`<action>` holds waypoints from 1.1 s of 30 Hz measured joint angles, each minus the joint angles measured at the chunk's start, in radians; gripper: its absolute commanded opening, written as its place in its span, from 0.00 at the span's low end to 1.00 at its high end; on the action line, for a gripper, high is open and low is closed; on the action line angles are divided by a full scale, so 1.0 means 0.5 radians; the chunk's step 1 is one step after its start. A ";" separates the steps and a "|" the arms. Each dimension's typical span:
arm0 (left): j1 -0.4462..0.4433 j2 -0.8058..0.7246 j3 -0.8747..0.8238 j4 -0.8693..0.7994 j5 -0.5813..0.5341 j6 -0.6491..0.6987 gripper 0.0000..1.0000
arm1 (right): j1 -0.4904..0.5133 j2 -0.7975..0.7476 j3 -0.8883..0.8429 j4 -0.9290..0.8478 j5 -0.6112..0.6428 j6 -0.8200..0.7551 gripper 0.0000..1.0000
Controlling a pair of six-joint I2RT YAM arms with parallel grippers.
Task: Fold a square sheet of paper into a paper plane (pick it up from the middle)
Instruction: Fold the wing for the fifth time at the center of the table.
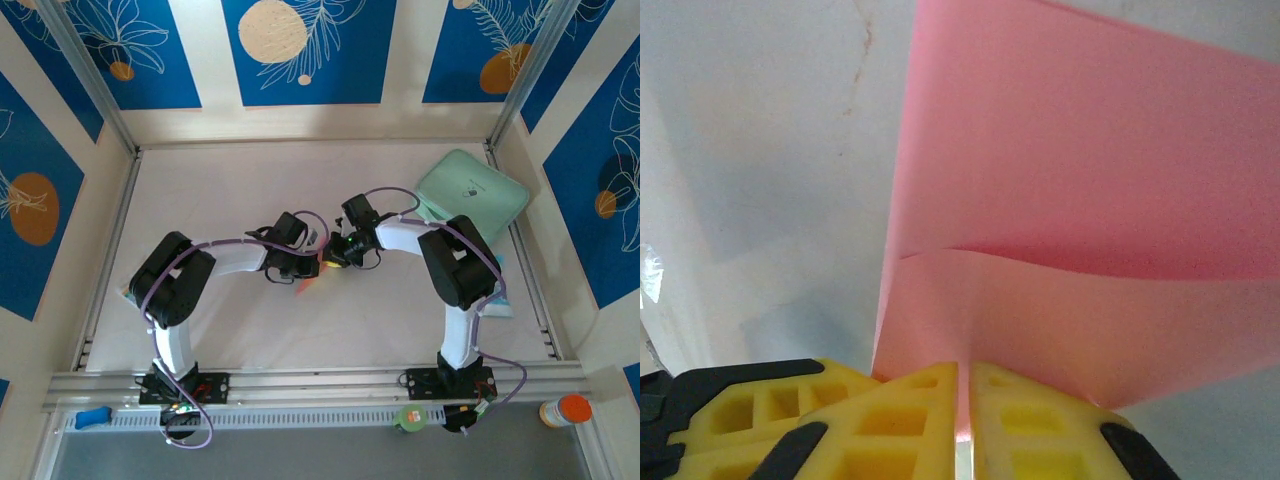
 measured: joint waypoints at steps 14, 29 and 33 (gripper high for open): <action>0.001 -0.002 -0.031 0.066 -0.034 0.021 0.00 | -0.333 0.110 0.052 0.014 -0.198 0.066 0.08; 0.010 -0.002 -0.021 0.041 0.005 0.021 0.00 | -0.503 -0.082 -0.007 0.011 0.272 0.002 0.09; 0.010 -0.002 -0.002 -0.005 0.004 0.023 0.00 | -0.436 -0.399 -0.158 0.039 0.439 -0.018 0.10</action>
